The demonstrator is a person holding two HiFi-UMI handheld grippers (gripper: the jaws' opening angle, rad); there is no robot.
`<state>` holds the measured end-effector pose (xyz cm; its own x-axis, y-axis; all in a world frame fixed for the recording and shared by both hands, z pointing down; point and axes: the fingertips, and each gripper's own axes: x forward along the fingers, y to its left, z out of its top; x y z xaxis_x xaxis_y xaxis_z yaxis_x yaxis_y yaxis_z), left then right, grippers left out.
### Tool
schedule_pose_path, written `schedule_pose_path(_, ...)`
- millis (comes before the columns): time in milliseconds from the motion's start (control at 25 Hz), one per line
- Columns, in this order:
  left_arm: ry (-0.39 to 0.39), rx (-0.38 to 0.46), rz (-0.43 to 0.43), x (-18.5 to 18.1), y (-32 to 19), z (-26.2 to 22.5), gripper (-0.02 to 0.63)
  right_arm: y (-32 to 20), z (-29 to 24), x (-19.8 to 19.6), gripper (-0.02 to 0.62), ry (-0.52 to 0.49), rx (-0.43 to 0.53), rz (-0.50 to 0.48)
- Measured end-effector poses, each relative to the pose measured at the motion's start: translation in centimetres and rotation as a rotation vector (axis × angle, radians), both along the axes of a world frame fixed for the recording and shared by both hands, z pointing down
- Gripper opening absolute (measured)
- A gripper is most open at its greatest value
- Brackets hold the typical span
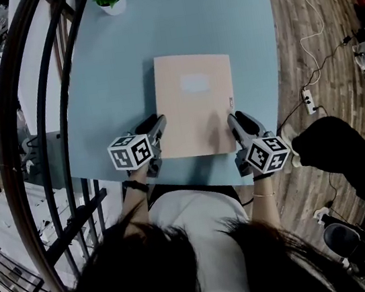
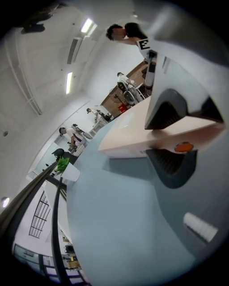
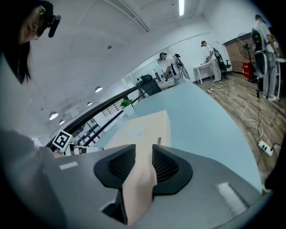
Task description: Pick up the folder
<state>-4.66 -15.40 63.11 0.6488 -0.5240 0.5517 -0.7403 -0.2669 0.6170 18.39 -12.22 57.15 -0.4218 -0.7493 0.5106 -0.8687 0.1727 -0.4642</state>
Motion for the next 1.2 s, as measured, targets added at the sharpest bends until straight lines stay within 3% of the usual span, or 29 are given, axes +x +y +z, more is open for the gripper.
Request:
schedule_pose_path(400,0.098,-0.004,-0.042,-0.6,0.0,0.3,0.184,0.2,0.7,0.6,0.096,-0.010,-0.029,0.020)
schedule_pose_path(600,0.119,-0.006,-0.058,-1.2,0.0,0.2,0.184,0.2,1.2,0.9,0.159,-0.057,-0.070,0.019)
schedule_pose_path(800,0.137,-0.007,-0.072,-1.3,0.2,0.3,0.184,0.4,2.9,0.7,0.246,-0.160,-0.144,-0.001)
schedule_pose_path(960,0.142,-0.008,-0.073,-1.3,0.1,0.3,0.184,0.4,4.5,0.7,0.280,-0.242,-0.210,-0.030)
schedule_pose_path(1200,0.151,-0.015,-0.080,-0.9,-0.2,0.3,0.184,0.3,5.6,0.1,0.323,-0.469,-0.337,-0.103)
